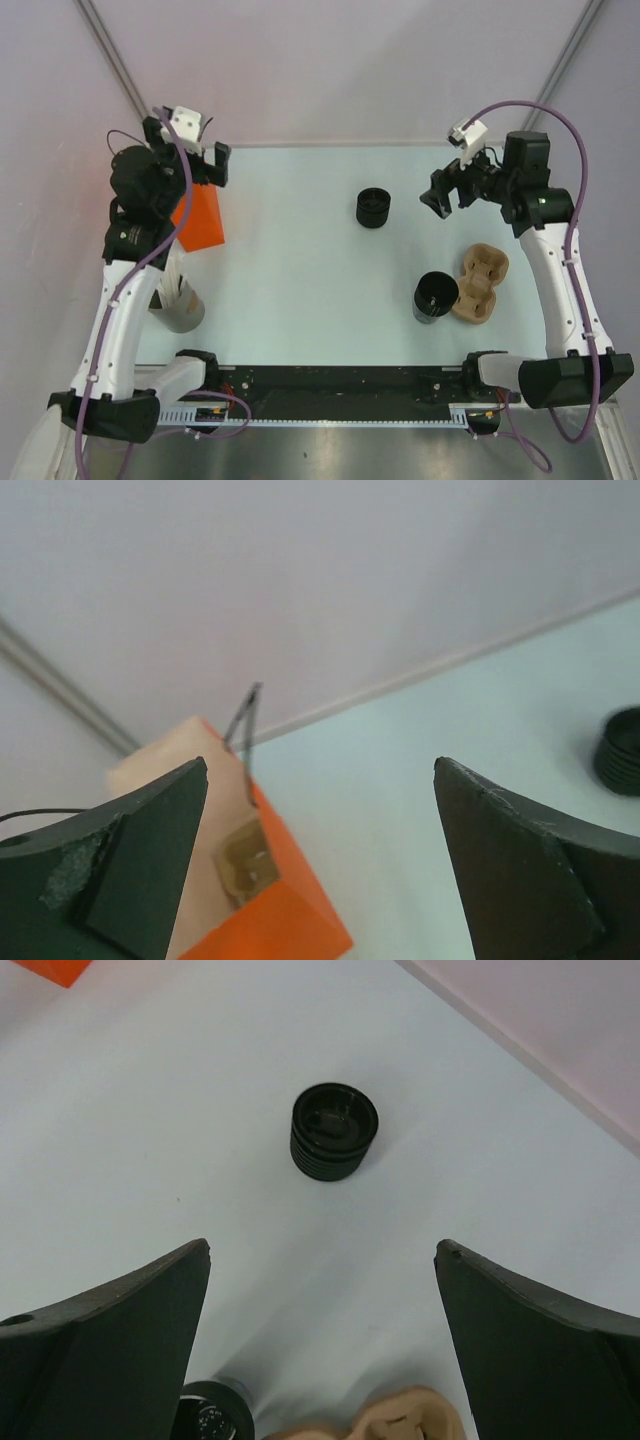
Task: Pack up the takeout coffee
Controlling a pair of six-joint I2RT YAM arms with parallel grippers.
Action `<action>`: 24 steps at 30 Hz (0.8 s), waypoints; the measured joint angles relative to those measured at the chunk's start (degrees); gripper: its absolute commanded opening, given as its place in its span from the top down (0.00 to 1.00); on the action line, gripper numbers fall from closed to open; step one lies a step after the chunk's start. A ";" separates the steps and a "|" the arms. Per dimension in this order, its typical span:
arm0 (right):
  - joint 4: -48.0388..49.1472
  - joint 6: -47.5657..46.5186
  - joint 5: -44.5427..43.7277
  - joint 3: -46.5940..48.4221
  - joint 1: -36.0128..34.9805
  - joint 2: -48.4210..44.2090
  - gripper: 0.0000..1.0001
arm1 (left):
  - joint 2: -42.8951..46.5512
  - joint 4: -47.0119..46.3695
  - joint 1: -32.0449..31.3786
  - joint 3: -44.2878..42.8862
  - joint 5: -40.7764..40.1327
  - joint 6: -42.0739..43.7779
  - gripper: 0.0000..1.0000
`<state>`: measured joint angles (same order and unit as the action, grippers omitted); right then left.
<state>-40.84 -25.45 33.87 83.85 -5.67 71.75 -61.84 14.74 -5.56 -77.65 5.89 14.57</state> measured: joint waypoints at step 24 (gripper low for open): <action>-3.87 -2.95 5.57 -15.93 12.46 -12.15 0.05 | 16.90 3.89 -6.34 27.47 20.65 3.45 0.00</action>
<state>-44.71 -28.40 39.44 67.92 6.79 59.59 -44.95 18.63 -11.90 -50.17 26.55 18.02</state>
